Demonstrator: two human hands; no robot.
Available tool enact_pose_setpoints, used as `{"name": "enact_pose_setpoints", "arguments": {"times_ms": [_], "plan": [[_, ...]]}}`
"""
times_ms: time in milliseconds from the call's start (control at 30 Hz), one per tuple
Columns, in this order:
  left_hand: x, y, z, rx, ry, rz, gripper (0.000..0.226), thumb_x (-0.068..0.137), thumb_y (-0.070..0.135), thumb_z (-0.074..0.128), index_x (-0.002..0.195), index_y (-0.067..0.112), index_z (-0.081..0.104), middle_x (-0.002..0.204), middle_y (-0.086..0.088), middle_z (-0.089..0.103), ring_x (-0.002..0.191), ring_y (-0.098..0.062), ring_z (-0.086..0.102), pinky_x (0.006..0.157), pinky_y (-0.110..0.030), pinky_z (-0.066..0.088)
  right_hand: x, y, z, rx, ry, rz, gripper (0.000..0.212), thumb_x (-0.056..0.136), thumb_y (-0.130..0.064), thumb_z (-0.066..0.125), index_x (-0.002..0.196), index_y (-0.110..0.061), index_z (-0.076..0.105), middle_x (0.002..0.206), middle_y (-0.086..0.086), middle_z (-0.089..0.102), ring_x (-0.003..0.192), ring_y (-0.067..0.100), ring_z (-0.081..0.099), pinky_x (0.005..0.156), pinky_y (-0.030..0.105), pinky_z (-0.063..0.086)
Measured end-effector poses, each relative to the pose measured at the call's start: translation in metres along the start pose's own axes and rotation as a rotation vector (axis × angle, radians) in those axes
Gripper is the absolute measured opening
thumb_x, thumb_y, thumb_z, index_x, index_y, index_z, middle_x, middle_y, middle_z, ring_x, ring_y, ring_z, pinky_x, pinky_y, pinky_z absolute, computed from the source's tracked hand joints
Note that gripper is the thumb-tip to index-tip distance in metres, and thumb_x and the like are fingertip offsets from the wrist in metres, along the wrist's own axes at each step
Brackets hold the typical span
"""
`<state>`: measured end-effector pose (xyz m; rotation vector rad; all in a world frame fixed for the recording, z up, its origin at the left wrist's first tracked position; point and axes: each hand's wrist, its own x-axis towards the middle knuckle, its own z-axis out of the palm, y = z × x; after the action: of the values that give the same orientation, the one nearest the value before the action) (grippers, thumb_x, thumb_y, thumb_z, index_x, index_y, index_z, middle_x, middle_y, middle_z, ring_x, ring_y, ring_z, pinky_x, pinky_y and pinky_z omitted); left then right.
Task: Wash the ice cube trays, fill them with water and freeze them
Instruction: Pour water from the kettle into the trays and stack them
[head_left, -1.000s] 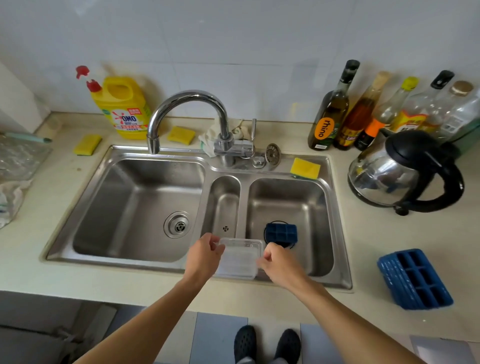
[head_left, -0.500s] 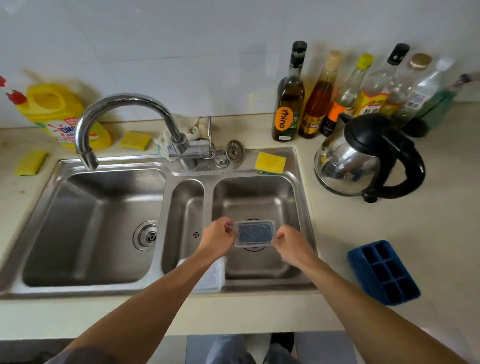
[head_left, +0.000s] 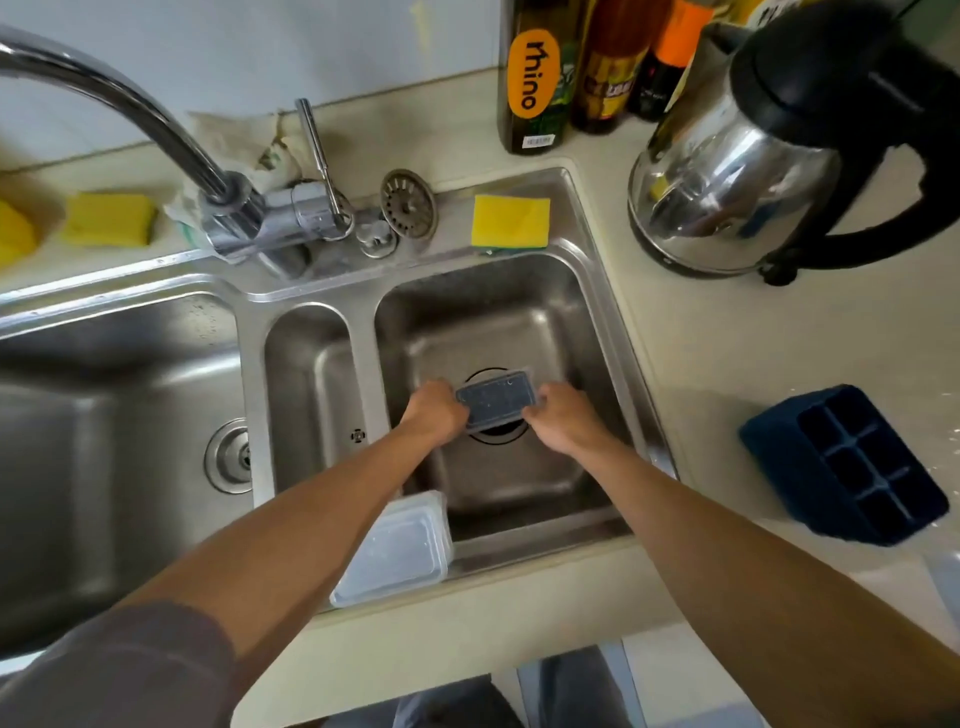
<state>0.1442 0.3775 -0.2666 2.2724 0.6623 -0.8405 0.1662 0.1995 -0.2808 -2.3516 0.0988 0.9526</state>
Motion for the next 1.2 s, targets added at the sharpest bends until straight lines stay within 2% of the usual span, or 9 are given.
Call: {"name": "enact_pose_setpoints", "arguments": {"times_ms": [133,367,467,567,633,733,933,1067,1200], "plan": [[0.018,-0.001,0.003,-0.007,-0.032,-0.016,0.030,0.096,0.006,0.057,0.124,-0.005,0.060,0.121,-0.025,0.066,0.111,-0.038,0.065,0.094,-0.042,0.055,0.012,0.005,0.010,0.031,0.001,0.012,0.009,0.099,-0.017,0.061,0.095,-0.025,0.058,0.080,-0.008,0.056,0.078,0.012,0.057,0.056,0.020,0.039],[0.030,-0.001,0.011,-0.033,-0.029,-0.025,0.030,0.097,0.009,0.059,0.124,-0.002,0.058,0.124,-0.024,0.064,0.110,-0.035,0.064,0.087,-0.036,0.053,0.022,0.015,0.015,0.007,0.032,0.042,0.028,0.099,-0.017,0.061,0.077,-0.030,0.051,0.076,-0.012,0.054,0.069,0.002,0.052,0.053,0.019,0.038],[0.033,-0.004,0.012,-0.060,-0.014,-0.041,0.026,0.097,0.010,0.060,0.121,0.000,0.060,0.120,-0.022,0.065,0.105,-0.033,0.066,0.077,-0.032,0.049,0.027,0.013,0.014,0.001,0.027,0.057,0.006,0.099,-0.021,0.062,0.094,-0.019,0.061,0.080,-0.007,0.057,0.072,0.010,0.056,0.052,0.021,0.037],[0.036,-0.004,0.013,-0.091,-0.007,-0.054,0.026,0.099,0.012,0.059,0.121,-0.002,0.061,0.119,-0.022,0.066,0.103,-0.034,0.067,0.077,-0.032,0.051,0.030,0.014,0.013,-0.014,0.053,0.067,0.012,0.100,-0.023,0.061,0.104,-0.013,0.065,0.083,-0.004,0.059,0.069,0.009,0.054,0.051,0.022,0.035],[0.040,-0.004,0.014,-0.106,-0.004,-0.072,0.027,0.100,0.012,0.058,0.122,-0.003,0.061,0.119,-0.024,0.066,0.104,-0.036,0.068,0.080,-0.035,0.053,0.031,0.014,0.012,-0.030,0.069,0.081,0.017,0.101,-0.026,0.060,0.107,-0.011,0.065,0.089,0.000,0.062,0.072,0.013,0.056,0.056,0.027,0.039],[0.046,-0.005,0.016,-0.152,0.000,-0.091,0.027,0.103,0.014,0.055,0.116,-0.007,0.065,0.113,-0.027,0.069,0.099,-0.039,0.070,0.082,-0.039,0.058,0.035,0.014,0.013,-0.020,0.085,0.115,0.026,0.104,-0.031,0.056,0.114,-0.008,0.063,0.104,0.009,0.066,0.094,0.028,0.065,0.073,0.034,0.046],[0.057,-0.011,0.023,-0.220,0.005,-0.151,0.026,0.103,0.015,0.053,0.106,-0.005,0.069,0.099,-0.022,0.069,0.084,-0.035,0.068,0.072,-0.037,0.057,0.048,0.015,0.019,-0.012,0.078,0.150,0.032,0.106,-0.031,0.051,0.117,-0.005,0.064,0.114,0.016,0.067,0.098,0.031,0.064,0.075,0.035,0.045],[0.060,-0.014,0.028,-0.235,0.015,-0.172,0.023,0.103,0.015,0.050,0.092,0.003,0.066,0.095,-0.018,0.067,0.066,-0.024,0.060,0.053,-0.025,0.045,0.047,0.018,0.026,0.046,0.098,0.136,0.028,0.107,-0.028,0.050,0.115,-0.006,0.065,0.101,0.011,0.065,0.096,0.031,0.064,0.072,0.031,0.040],[0.059,-0.013,0.028,-0.226,0.006,-0.156,0.026,0.104,0.019,0.050,0.106,-0.001,0.067,0.101,-0.021,0.068,0.087,-0.036,0.069,0.073,-0.037,0.057,0.044,0.014,0.025,0.085,0.096,0.135,0.027,0.108,-0.026,0.048,0.116,-0.007,0.065,0.096,0.007,0.062,0.102,0.033,0.066,0.073,0.032,0.042]]}}
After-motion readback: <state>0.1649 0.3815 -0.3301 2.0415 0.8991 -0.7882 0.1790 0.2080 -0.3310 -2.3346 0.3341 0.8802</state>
